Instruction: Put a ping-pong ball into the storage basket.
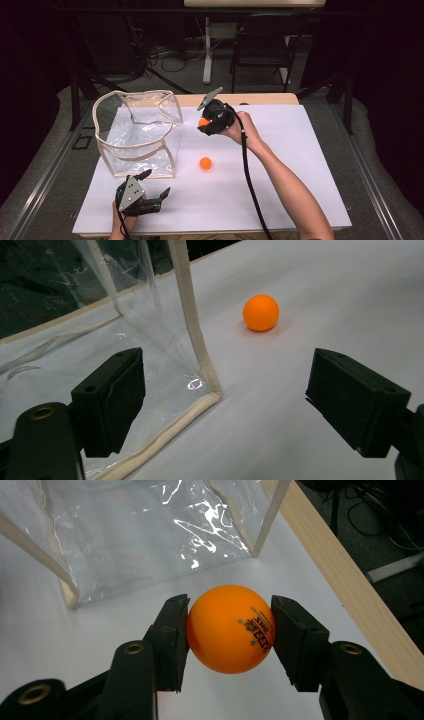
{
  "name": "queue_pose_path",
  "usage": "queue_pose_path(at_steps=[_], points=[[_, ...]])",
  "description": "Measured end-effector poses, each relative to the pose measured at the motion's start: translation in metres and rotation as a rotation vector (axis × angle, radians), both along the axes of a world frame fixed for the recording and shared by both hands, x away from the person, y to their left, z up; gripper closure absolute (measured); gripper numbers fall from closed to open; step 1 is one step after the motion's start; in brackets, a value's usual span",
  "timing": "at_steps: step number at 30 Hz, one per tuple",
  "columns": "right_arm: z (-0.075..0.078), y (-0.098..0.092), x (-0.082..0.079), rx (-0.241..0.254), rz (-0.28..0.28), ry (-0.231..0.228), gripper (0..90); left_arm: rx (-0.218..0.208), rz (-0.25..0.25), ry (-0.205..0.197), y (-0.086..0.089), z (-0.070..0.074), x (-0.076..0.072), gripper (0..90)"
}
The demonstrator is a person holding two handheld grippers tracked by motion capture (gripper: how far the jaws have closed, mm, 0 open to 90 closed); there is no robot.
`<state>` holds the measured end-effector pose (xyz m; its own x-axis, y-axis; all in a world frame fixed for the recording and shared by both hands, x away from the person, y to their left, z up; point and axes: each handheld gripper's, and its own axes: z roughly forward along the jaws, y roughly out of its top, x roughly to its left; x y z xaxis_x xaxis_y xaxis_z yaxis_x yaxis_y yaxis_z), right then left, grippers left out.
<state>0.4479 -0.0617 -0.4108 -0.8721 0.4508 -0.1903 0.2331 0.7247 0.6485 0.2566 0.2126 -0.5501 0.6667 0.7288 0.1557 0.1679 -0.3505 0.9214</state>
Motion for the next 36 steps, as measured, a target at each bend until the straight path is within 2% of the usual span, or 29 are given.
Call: queue_pose_path(at_steps=[2,5,8,13,26,36], points=[[0.001,0.001,0.0,-0.012,-0.001,-0.006,51.3,-0.005,-0.001,-0.005,0.001,0.0,0.0,15.8],[0.002,0.001,0.002,0.007,-0.005,-0.002,51.3,-0.009,0.002,0.008,0.001,-0.001,0.001,15.8],[0.003,0.003,0.003,-0.001,-0.007,-0.004,51.3,-0.005,-0.002,-0.003,0.001,0.0,0.0,15.8],[0.011,0.003,0.004,0.013,-0.007,-0.01,51.3,-0.003,0.003,-0.003,0.002,0.0,0.0,15.8],[0.026,0.008,0.001,0.007,0.004,-0.045,51.3,0.002,0.01,-0.009,0.001,0.001,0.0,15.8],[0.029,0.014,0.003,0.021,0.015,-0.046,51.3,-0.001,0.007,-0.006,0.002,0.0,0.0,15.8]])
